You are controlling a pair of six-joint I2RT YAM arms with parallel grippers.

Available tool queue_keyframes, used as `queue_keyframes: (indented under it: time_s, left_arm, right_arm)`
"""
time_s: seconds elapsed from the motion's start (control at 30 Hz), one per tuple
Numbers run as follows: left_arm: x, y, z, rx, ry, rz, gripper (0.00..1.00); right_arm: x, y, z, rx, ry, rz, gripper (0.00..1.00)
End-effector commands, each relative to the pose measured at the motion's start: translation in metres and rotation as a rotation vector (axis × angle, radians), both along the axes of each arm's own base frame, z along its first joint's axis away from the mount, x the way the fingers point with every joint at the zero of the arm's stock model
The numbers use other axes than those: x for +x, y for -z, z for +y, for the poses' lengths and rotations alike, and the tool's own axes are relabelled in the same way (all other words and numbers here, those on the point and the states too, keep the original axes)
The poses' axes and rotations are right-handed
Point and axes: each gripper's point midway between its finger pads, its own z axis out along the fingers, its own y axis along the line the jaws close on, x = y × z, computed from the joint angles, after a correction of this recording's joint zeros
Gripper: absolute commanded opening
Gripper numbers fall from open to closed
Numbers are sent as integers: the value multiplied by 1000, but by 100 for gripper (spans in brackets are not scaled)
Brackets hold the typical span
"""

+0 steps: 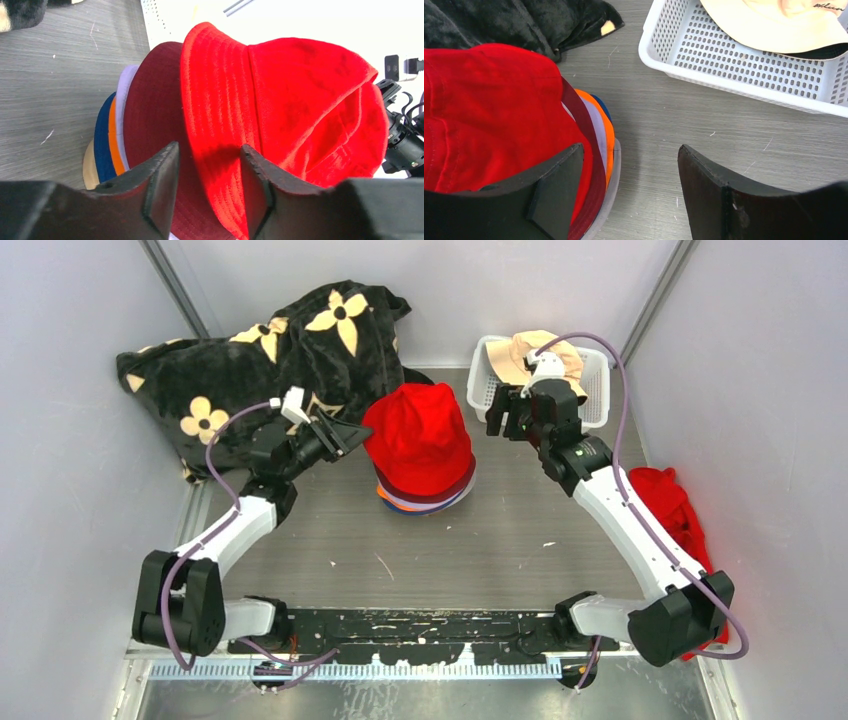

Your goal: Stack the hats

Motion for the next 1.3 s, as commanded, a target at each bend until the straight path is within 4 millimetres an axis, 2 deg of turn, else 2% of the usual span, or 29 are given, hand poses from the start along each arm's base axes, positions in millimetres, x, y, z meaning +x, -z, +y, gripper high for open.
queue_keyframes:
  time_s: [0.0, 0.17, 0.23, 0.37, 0.57, 0.67, 1.0, 1.27]
  left_arm:
    - [1, -19, -1, -50, 24, -99, 42]
    - [2, -12, 0, -70, 25, -99, 11]
    - [2, -9, 0, -75, 26, -101, 5]
    - [1, -1, -2, -86, 41, -88, 5]
    - [1, -1, -4, -98, 55, -85, 5]
    - [1, -1, -5, -100, 58, -84, 5]
    - [-4, 4, -4, -101, 63, -70, 4]
    - [-10, 31, -4, -80, 67, -18, 2]
  right_arm:
    - [7, -16, 5, 58, -14, -65, 74]
    - [9, -5, 6, 62, -22, -46, 73]
    - [9, 1, 8, 64, -32, -35, 74]
    - [8, 19, 15, 69, -62, 6, 73]
    - [9, 44, 25, 94, -100, 50, 72]
    - [9, 50, 31, 110, -124, 59, 72]
    - [3, 48, 42, 137, -184, 62, 71]
    - [-10, 75, 67, 120, -248, 122, 69]
